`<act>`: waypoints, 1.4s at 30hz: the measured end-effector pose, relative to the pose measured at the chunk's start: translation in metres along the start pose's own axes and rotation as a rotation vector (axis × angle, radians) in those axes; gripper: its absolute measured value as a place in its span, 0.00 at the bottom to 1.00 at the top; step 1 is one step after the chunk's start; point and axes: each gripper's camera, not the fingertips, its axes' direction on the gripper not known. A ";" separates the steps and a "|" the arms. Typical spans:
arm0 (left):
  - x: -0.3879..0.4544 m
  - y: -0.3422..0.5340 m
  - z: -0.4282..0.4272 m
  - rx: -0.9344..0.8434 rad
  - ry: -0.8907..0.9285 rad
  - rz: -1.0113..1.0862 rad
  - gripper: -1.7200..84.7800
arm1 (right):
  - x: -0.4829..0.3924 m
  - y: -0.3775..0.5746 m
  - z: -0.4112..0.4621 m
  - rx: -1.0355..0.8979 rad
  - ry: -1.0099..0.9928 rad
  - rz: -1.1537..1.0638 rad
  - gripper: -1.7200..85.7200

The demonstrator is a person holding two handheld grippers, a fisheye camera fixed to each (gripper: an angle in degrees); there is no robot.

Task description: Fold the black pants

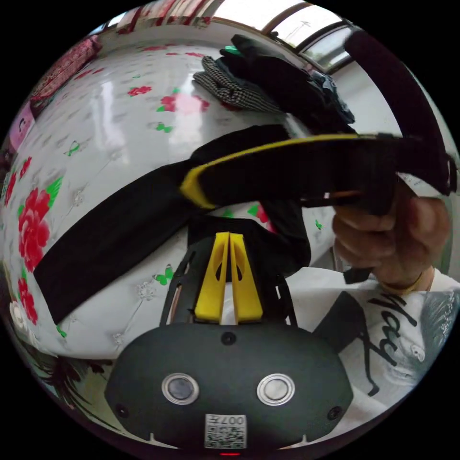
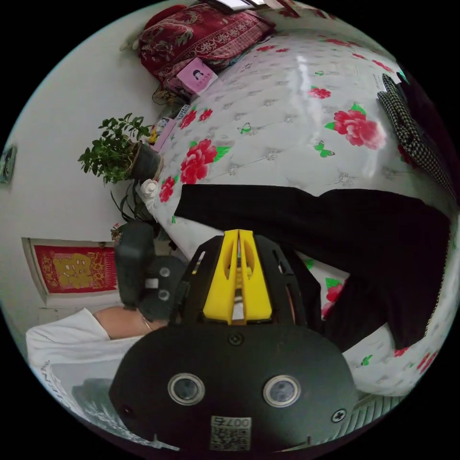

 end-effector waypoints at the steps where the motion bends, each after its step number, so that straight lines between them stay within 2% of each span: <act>1: -0.008 0.001 0.000 0.000 -0.020 -0.030 0.01 | 0.002 0.003 0.000 0.003 0.015 -0.010 0.02; 7: -0.051 0.014 -0.008 0.012 -0.163 -0.198 0.01 | 0.036 0.050 0.003 -0.020 0.123 -0.115 0.02; 14: -0.091 0.032 -0.021 0.007 -0.341 -0.340 0.01 | 0.046 0.110 0.016 -0.052 0.112 -0.247 0.06; 18: -0.104 0.040 -0.022 -0.009 -0.359 -0.391 0.01 | 0.021 0.118 0.029 -0.116 0.125 -0.359 0.12; 25: -0.110 0.054 -0.028 -0.005 -0.344 -0.416 0.01 | -0.012 0.120 0.078 -0.297 0.219 -0.502 0.12; 27: -0.108 0.056 -0.032 -0.002 -0.345 -0.414 0.01 | -0.015 0.130 0.077 -0.226 0.319 -0.506 0.09; 29: -0.105 0.061 -0.037 0.000 -0.356 -0.412 0.01 | -0.016 0.138 0.075 -0.215 0.336 -0.501 0.07; 35: -0.100 0.082 -0.057 0.024 -0.348 -0.424 0.01 | -0.021 0.149 0.050 -0.246 0.261 -0.475 0.02; 42: -0.103 0.119 -0.095 0.060 -0.361 -0.465 0.01 | -0.099 0.171 -0.009 -0.106 0.026 -0.799 0.02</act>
